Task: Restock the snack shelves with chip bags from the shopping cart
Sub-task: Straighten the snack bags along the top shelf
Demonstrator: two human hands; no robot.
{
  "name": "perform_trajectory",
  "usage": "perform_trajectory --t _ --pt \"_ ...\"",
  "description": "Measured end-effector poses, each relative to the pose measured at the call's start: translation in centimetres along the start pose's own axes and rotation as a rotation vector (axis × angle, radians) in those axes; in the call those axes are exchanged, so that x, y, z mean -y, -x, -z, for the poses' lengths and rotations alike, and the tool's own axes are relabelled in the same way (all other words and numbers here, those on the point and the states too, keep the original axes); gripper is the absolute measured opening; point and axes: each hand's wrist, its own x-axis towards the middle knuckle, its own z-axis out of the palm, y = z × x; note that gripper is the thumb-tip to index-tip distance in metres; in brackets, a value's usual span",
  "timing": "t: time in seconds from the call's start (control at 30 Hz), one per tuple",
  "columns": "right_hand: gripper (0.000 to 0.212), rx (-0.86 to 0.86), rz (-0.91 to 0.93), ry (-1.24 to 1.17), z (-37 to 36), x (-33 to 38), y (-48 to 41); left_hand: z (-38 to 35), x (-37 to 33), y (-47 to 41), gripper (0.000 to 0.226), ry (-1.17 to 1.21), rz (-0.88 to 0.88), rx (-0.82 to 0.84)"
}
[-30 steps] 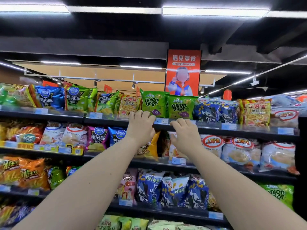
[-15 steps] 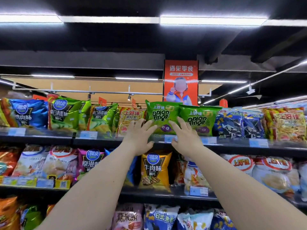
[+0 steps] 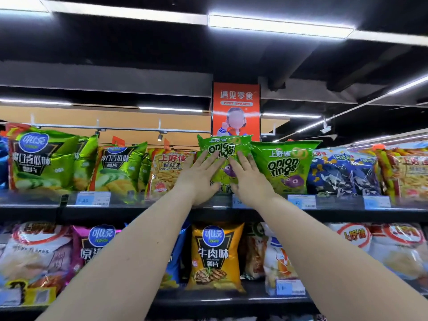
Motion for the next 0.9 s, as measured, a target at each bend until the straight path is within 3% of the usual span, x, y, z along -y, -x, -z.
perform_trajectory --t 0.17,0.3,0.4,0.67,0.8,0.9 --pt "0.070 -0.043 0.074 0.108 -0.4 1.1 2.2 -2.3 0.1 2.6 0.071 0.120 -0.050 -0.137" --pt "0.073 -0.068 0.077 0.139 -0.3 1.3 2.7 -1.4 -0.3 3.2 0.071 0.081 -0.034 -0.116" --pt "0.071 -0.131 0.056 0.138 0.2 0.4 2.9 0.1 -0.8 2.3 0.063 0.049 -0.011 -0.216" --pt "0.065 -0.508 0.147 0.249 1.1 -7.6 6.5 0.0 -5.1 -0.9 0.058 -0.040 -0.091 -0.433" --pt "0.080 -0.542 0.024 0.193 0.9 -11.2 7.2 -1.3 -8.4 -2.0 0.058 -0.009 -0.035 -0.449" --pt "0.080 -0.566 -0.019 0.072 1.1 -13.8 7.0 -1.1 -10.8 -3.0 0.056 0.090 0.027 -0.516"
